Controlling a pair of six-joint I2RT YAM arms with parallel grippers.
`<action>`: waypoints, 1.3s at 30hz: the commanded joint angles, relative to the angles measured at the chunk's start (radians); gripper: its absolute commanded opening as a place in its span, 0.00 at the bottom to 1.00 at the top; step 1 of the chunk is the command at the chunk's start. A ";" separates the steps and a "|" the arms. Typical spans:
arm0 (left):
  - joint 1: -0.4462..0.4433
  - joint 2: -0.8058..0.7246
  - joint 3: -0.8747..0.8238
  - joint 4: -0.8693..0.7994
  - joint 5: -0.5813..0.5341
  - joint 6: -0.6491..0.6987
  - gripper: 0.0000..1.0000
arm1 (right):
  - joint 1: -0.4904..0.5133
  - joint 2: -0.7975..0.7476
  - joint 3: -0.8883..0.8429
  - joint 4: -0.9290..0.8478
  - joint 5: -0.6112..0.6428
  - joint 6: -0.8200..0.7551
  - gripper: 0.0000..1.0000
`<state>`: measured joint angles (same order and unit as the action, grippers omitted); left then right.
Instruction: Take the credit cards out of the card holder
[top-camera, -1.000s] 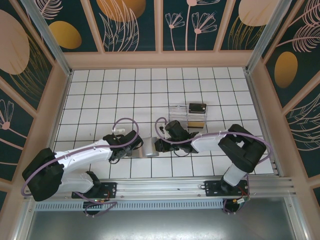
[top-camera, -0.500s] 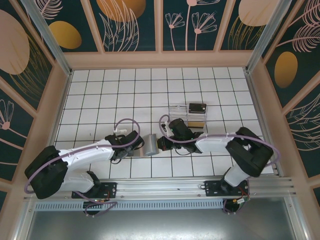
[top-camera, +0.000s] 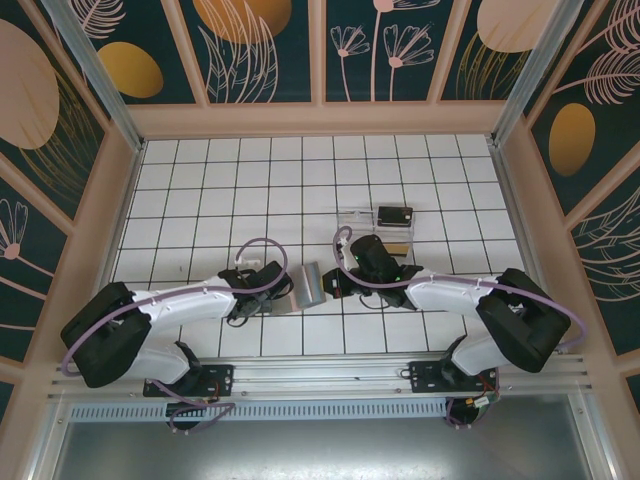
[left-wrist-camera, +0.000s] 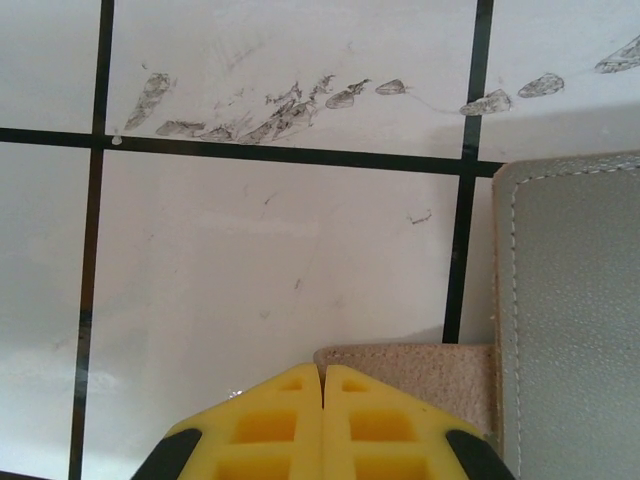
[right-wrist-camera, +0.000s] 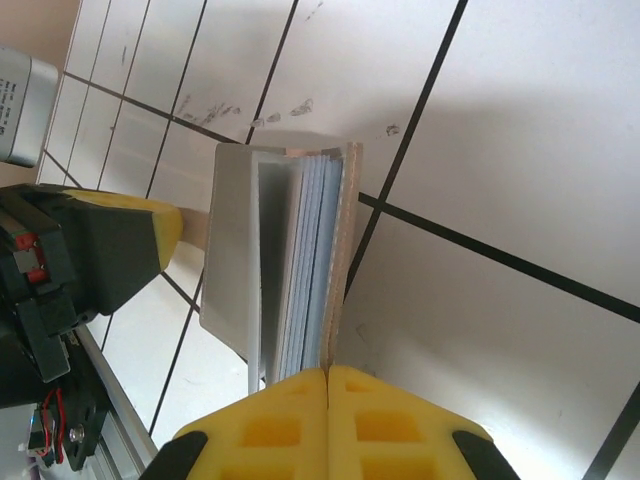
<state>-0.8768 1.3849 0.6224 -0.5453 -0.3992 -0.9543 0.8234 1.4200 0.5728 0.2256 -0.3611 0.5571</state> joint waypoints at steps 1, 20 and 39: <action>0.006 0.018 -0.003 -0.002 0.010 0.017 0.00 | -0.005 -0.005 0.004 0.012 -0.002 0.000 0.00; 0.006 0.010 0.063 -0.026 0.011 0.056 0.43 | 0.016 -0.043 0.005 0.020 -0.022 0.023 0.00; 0.004 -0.004 0.138 0.141 0.210 0.142 0.79 | 0.019 -0.028 0.004 0.020 -0.012 0.021 0.00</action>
<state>-0.8757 1.3357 0.7494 -0.3458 -0.1665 -0.8162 0.8379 1.4086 0.5735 0.2214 -0.3836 0.5682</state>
